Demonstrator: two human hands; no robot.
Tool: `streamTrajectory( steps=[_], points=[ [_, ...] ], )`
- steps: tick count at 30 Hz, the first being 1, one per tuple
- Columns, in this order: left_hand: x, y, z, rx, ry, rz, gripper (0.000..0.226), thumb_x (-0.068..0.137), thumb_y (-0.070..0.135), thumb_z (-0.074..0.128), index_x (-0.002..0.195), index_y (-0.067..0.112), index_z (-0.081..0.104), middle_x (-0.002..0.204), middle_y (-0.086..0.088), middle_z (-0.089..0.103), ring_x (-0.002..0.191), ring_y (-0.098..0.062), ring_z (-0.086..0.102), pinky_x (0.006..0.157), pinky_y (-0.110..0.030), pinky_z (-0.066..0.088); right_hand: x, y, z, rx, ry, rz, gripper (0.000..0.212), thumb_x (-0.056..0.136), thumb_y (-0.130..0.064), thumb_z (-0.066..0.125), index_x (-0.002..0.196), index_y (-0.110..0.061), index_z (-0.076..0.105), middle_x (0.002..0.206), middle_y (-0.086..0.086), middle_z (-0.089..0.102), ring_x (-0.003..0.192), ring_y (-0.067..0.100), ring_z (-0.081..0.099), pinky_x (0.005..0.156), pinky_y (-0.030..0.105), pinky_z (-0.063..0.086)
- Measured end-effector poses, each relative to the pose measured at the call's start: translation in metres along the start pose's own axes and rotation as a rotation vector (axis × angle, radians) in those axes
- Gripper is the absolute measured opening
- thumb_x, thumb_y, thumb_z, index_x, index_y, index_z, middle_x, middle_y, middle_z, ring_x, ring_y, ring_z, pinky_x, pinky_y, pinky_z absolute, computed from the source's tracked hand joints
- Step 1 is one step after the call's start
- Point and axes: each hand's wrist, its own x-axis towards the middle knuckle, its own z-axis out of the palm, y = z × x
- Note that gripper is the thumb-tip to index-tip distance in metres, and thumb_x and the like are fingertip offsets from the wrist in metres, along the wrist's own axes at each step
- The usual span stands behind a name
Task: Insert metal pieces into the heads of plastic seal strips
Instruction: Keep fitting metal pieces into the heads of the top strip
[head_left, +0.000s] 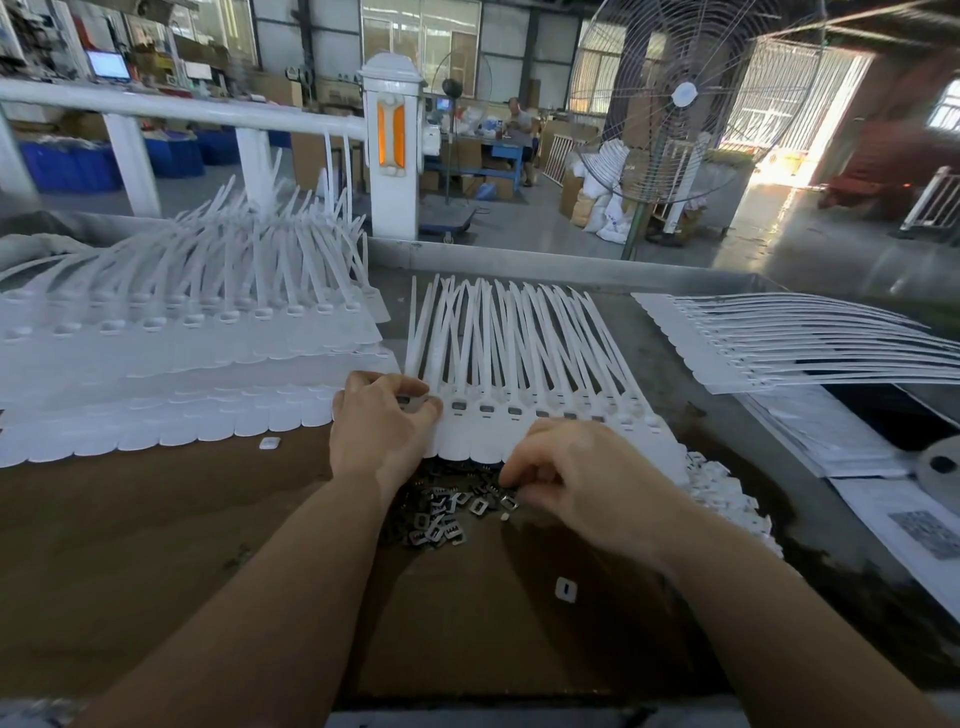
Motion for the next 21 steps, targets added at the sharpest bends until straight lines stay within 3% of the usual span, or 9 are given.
streamTrajectory(
  steps=[6, 17, 21],
  points=[
    [0.001, 0.0, 0.001, -0.005, 0.001, -0.003, 0.021, 0.085, 0.035, 0.065, 0.102, 0.024, 0.068, 0.106, 0.005, 0.039, 0.115, -0.022, 0.044, 0.096, -0.032, 0.039, 0.0, -0.002, 0.007, -0.085, -0.035, -0.001, 0.02, 0.086, -0.028, 0.063, 0.106, -0.029, 0.068, 0.099, -0.01, 0.057, 0.091, 0.008, 0.051, 0.086, 0.027, 0.045],
    [0.001, -0.001, 0.001, 0.013, 0.003, -0.004, 0.021, 0.085, 0.037, 0.065, 0.103, 0.025, 0.067, 0.116, -0.001, 0.045, 0.116, -0.022, 0.043, 0.095, -0.032, 0.038, 0.001, -0.001, 0.014, -0.052, 0.013, 0.017, 0.01, 0.086, -0.024, 0.062, 0.094, -0.027, 0.068, 0.092, -0.012, 0.055, 0.089, 0.008, 0.05, 0.08, 0.023, 0.041],
    [0.001, -0.001, 0.0, 0.01, 0.001, -0.008, 0.021, 0.085, 0.037, 0.065, 0.103, 0.025, 0.067, 0.12, -0.002, 0.045, 0.117, -0.022, 0.042, 0.095, -0.033, 0.038, 0.002, -0.006, 0.014, -0.018, 0.053, -0.004, 0.014, 0.088, -0.024, 0.06, 0.099, -0.027, 0.067, 0.091, -0.014, 0.053, 0.086, 0.003, 0.047, 0.081, 0.021, 0.041]
  ],
)
